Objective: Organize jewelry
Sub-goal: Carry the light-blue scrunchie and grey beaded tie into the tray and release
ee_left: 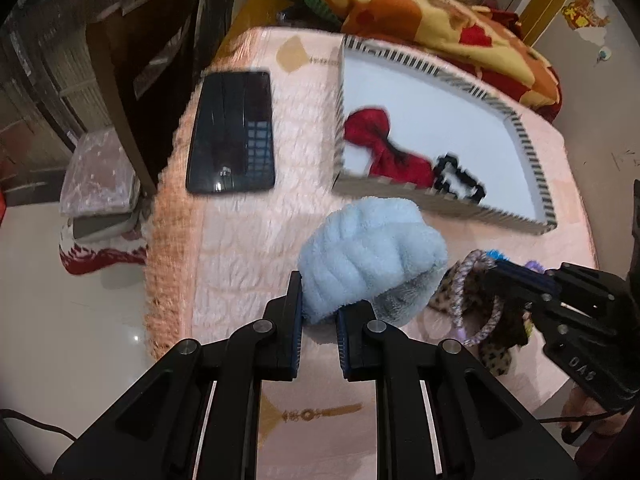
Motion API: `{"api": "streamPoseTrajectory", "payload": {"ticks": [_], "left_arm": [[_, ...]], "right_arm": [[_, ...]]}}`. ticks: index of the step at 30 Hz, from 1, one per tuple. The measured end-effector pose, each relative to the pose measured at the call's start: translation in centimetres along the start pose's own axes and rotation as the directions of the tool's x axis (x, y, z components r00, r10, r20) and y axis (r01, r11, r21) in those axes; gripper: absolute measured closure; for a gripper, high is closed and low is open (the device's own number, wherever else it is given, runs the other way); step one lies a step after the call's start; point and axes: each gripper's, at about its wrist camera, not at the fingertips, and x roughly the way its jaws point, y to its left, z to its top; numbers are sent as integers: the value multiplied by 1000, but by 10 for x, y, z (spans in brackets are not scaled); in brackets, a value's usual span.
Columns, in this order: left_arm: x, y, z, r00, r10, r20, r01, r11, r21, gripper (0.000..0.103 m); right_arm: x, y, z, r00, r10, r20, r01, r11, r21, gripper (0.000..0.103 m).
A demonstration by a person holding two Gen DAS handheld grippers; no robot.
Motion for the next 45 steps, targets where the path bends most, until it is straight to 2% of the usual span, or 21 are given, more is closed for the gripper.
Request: {"api": "streamPoseTrajectory", "payload": {"ticks": [8, 16, 22, 32, 45], "left_arm": [[-14, -17, 38, 997, 32, 68, -34, 999, 26, 90], [-8, -36, 79, 992, 73, 104, -81, 994, 67, 90], [8, -43, 99, 991, 92, 96, -100, 991, 91, 90], [22, -52, 115, 991, 99, 87, -108, 988, 106, 90], [49, -63, 142, 991, 121, 65, -129, 983, 133, 90]], "right_arm": [[-18, -21, 23, 997, -55, 55, 53, 998, 45, 96], [-16, -51, 48, 992, -100, 74, 93, 991, 101, 96], [-14, -69, 60, 990, -117, 82, 104, 984, 144, 96], [-8, -82, 69, 988, -133, 74, 119, 979, 168, 96], [17, -113, 91, 988, -151, 45, 136, 960, 244, 96]]}}
